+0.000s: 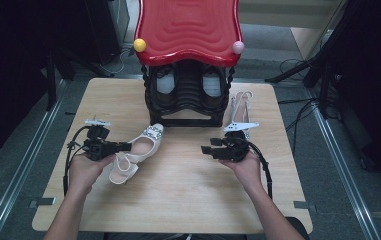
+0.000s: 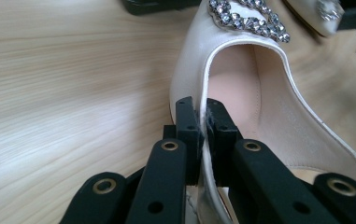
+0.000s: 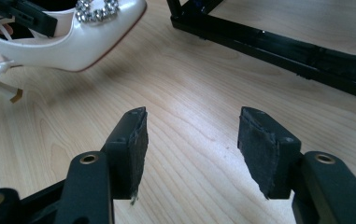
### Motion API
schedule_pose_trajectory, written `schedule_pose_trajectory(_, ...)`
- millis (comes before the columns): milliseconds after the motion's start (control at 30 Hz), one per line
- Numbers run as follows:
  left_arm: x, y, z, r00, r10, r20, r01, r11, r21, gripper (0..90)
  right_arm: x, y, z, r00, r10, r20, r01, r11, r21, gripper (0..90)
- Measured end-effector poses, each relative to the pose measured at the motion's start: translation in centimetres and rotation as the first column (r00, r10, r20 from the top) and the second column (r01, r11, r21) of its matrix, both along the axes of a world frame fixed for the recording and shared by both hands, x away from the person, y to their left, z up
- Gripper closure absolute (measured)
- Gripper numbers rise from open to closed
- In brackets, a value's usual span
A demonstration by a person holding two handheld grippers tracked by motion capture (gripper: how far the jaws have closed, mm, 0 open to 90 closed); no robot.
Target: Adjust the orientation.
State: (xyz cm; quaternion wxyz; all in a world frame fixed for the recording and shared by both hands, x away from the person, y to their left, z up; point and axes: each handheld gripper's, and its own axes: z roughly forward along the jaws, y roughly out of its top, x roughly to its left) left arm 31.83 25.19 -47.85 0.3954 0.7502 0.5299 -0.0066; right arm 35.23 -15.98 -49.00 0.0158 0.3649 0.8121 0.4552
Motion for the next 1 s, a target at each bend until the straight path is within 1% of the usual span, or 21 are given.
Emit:
schedule_pose_trajectory(33, 0.2, -0.8, -0.2, 0.9997, -0.024, 0.000, 0.024, 0.9997, -0.002, 86.6, -0.1, 0.0, 0.0, 1.0000, 0.002, 0.001, -0.002, 1.0000, -0.003, 44.8)
schedule_pose_trajectory(67, 0.2, -0.8, -0.2, 0.9997, -0.024, 0.000, 0.024, 0.9997, -0.002, 86.6, -0.1, 0.0, 0.0, 1.0000, 0.002, 0.001, -0.002, 1.0000, -0.003, 44.8)
schedule_pose_trajectory(100, 0.3, -1.7, -0.3, 0.9988, -0.049, 0.000, 0.049, 0.9988, -0.001, 86.6, -0.2, -0.1, 0.0, 1.0000, 0.003, 0.002, -0.003, 1.0000, -0.008, 45.0)
schedule_pose_trajectory(133, 0.3, -1.7, -0.3, 0.9988, -0.049, 0.000, 0.049, 0.9988, -0.001, 86.6, -0.2, -0.1, 0.0, 1.0000, 0.003, 0.002, -0.003, 1.0000, -0.008, 45.0)
schedule_pose_trajectory(167, 0.4, -2.1, -0.4, 0.9983, -0.058, -0.002, 0.058, 0.9983, 0.000, 86.6, -0.5, -0.2, -0.1, 1.0000, -0.003, 0.006, 0.003, 1.0000, -0.006, 45.2)
schedule_pose_trajectory(233, 0.6, -2.9, -0.5, 0.9967, -0.081, -0.004, 0.081, 0.9967, 0.003, 86.6, -0.6, -0.3, -0.2, 1.0000, -0.005, 0.006, 0.005, 1.0000, -0.007, 45.2)
schedule_pose_trajectory(267, 0.8, -3.7, -0.8, 0.9947, -0.103, -0.008, 0.103, 0.9947, 0.008, 86.6, -0.8, -0.3, -0.3, 1.0000, -0.007, 0.006, 0.007, 0.9999, -0.013, 45.2)
schedule_pose_trajectory(300, 0.8, -3.7, -0.8, 0.9947, -0.103, -0.008, 0.103, 0.9947, 0.008, 86.6, -0.8, -0.3, -0.3, 1.0000, -0.007, 0.006, 0.007, 0.9999, -0.013, 45.2)
schedule_pose_trajectory(333, 0.9, -4.4, -1.1, 0.9935, -0.113, -0.013, 0.113, 0.9935, 0.008, 86.6, -1.1, -0.4, -0.4, 0.9998, -0.015, 0.013, 0.015, 0.9998, -0.014, 45.4)
schedule_pose_trajectory(400, 1.0, -5.1, -1.4, 0.9918, -0.127, -0.018, 0.127, 0.9918, 0.011, 86.5, -1.3, -0.3, -0.6, 0.9996, -0.023, 0.014, 0.024, 0.9996, -0.018, 45.4)
schedule_pose_trajectory(467, 1.0, -5.9, -1.5, 0.9894, -0.144, -0.020, 0.144, 0.9894, 0.018, 86.5, -1.5, -0.2, -0.7, 0.9994, -0.026, 0.024, 0.027, 0.9996, -0.014, 45.5)
schedule_pose_trajectory(500, 1.0, -5.9, -1.5, 0.9894, -0.144, -0.020, 0.144, 0.9894, 0.018, 86.4, -1.7, -0.2, -0.7, 0.9994, -0.029, 0.019, 0.030, 0.9994, -0.016, 45.5)
schedule_pose_trajectory(567, 1.1, -6.6, -1.5, 0.9858, -0.167, -0.018, 0.167, 0.9855, 0.027, 86.2, -1.8, -0.2, -0.8, 0.9994, -0.030, 0.018, 0.030, 0.9994, -0.019, 45.6)
schedule_pose_trajectory(633, 1.2, -7.4, -1.6, 0.9829, -0.183, -0.018, 0.184, 0.9826, 0.026, 86.2, -2.0, -0.1, -1.0, 0.9993, -0.030, 0.022, 0.031, 0.9992, -0.025, 45.5)
schedule_pose_trajectory(667, 1.2, -8.2, -1.8, 0.9802, -0.197, -0.018, 0.198, 0.9800, 0.023, 86.2, -2.2, -0.1, -1.1, 0.9992, -0.033, 0.022, 0.034, 0.9990, -0.028, 45.5)
schedule_pose_trajectory(700, 1.2, -8.2, -1.8, 0.9802, -0.197, -0.018, 0.198, 0.9800, 0.023, 86.1, -2.3, -0.1, -1.1, 0.9991, -0.035, 0.025, 0.036, 0.9989, -0.030, 45.5)
schedule_pose_trajectory(767, 1.2, -8.9, -2.0, 0.9777, -0.209, -0.019, 0.209, 0.9774, 0.028, 86.0, -2.4, -0.1, -1.1, 0.9991, -0.038, 0.020, 0.038, 0.9987, -0.032, 45.5)
schedule_pose_trajectory(800, 1.3, -9.1, -2.2, 0.9765, -0.214, -0.022, 0.215, 0.9762, 0.030, 85.9, -2.5, -0.1, -1.1, 0.9990, -0.036, 0.026, 0.037, 0.9988, -0.031, 45.5)
schedule_pose_trajectory(833, 1.4, -9.6, -2.6, 0.9749, -0.220, -0.032, 0.221, 0.9746, 0.033, 85.8, -2.5, 0.0, -1.2, 0.9989, -0.038, 0.028, 0.039, 0.9988, -0.029, 45.5)
schedule_pose_trajectory(900, 1.4, -10.0, -2.9, 0.9744, -0.222, -0.037, 0.223, 0.9737, 0.045, 85.3, -2.6, 0.0, -1.3, 0.9987, -0.039, 0.032, 0.040, 0.9986, -0.034, 45.8)
schedule_pose_trajectory(1000, 1.4, -10.2, -3.1, 0.9740, -0.224, -0.035, 0.225, 0.9729, 0.052, 85.2, -2.5, 0.2, -1.5, 0.9984, -0.043, 0.037, 0.044, 0.9983, -0.039, 46.4)
